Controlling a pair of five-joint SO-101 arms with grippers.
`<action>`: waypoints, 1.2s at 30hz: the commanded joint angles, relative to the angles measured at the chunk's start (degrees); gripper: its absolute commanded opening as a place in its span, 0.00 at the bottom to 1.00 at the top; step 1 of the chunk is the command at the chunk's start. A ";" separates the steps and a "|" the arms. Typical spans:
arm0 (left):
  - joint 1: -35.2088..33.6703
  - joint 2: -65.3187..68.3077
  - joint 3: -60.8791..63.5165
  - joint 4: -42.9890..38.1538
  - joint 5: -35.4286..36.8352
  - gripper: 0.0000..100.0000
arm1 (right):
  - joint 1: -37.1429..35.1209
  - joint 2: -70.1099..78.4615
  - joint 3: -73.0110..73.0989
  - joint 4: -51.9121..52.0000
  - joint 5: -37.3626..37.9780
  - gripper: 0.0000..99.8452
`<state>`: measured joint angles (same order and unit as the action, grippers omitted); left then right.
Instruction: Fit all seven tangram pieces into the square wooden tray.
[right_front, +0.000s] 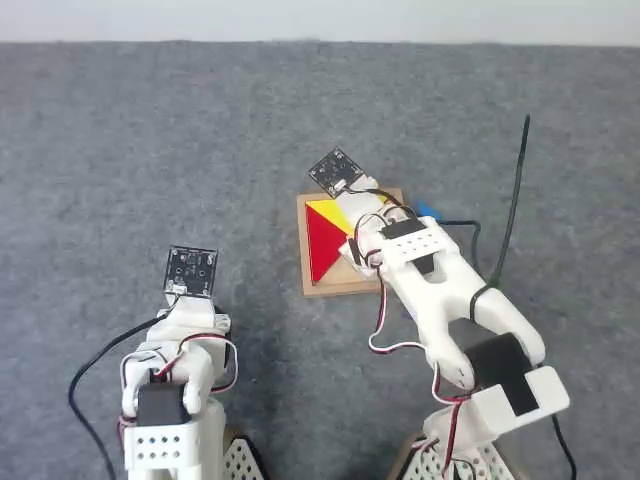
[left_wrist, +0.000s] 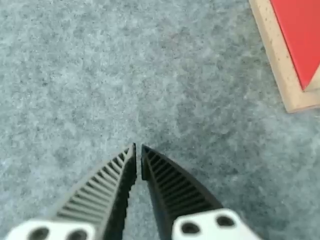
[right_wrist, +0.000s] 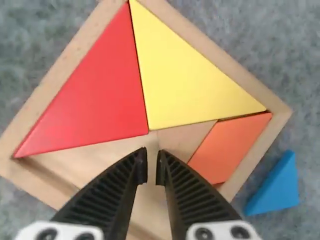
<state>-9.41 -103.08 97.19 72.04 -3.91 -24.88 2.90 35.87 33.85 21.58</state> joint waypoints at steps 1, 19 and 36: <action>0.09 -0.97 -0.66 0.18 0.00 0.02 | 0.31 -1.10 -2.99 -0.92 0.35 0.05; 0.09 -0.97 -0.66 0.18 0.00 0.02 | 8.57 -17.71 -2.37 17.80 0.53 0.05; 0.09 -0.97 -0.66 0.18 0.00 0.02 | 15.96 -22.46 4.13 27.38 0.26 0.02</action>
<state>-9.41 -103.08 97.19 72.04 -3.91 -9.85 -16.70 40.53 59.69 21.67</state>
